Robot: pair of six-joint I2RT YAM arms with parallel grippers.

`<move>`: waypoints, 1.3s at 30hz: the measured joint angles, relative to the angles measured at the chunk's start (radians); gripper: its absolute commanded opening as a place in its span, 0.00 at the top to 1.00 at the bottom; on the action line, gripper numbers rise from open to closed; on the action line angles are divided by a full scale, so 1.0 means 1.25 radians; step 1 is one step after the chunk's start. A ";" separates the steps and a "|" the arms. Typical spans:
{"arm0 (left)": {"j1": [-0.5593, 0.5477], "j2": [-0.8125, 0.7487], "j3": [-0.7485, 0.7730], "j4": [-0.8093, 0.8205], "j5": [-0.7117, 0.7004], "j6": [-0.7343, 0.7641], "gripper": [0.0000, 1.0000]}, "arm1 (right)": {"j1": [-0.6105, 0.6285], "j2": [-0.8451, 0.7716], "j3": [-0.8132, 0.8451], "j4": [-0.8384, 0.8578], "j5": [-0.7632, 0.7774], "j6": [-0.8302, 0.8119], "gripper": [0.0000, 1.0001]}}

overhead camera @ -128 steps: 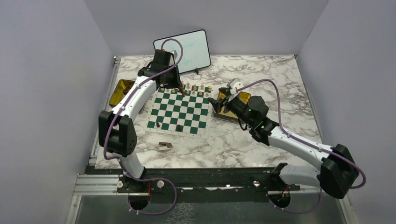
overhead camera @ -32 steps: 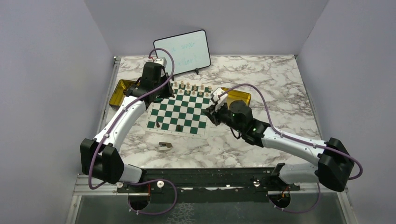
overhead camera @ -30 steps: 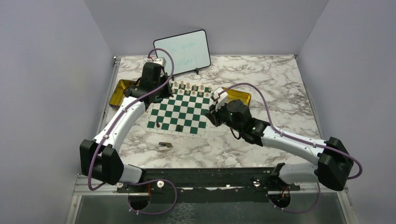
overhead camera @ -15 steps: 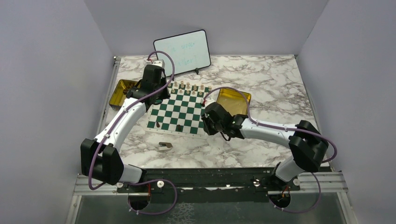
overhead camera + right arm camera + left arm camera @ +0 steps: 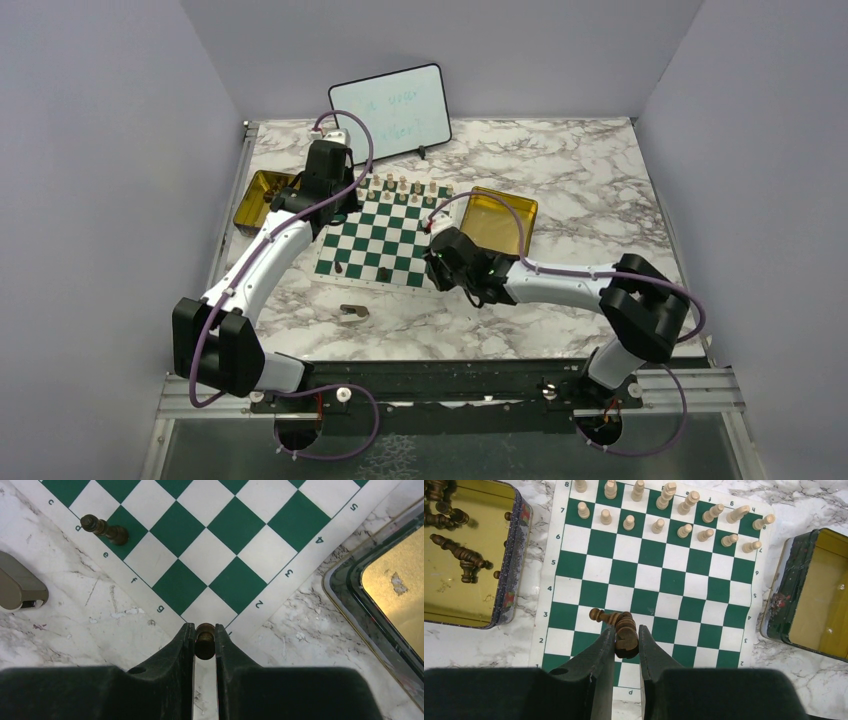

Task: Set up the chess pieces on the board
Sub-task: Place the chess piece on the chessboard.

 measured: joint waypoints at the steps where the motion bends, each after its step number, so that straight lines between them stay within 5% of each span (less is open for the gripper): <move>1: 0.000 0.000 0.000 0.000 -0.002 0.000 0.82 | 0.003 0.005 0.000 0.011 0.005 -0.005 0.95; 32: 0.000 -0.001 -0.004 0.001 -0.006 0.002 0.82 | 0.025 0.114 0.037 0.034 0.033 -0.035 0.91; 39: 0.000 -0.001 -0.005 0.002 -0.006 0.002 0.82 | 0.025 0.128 0.061 0.009 0.038 -0.034 0.79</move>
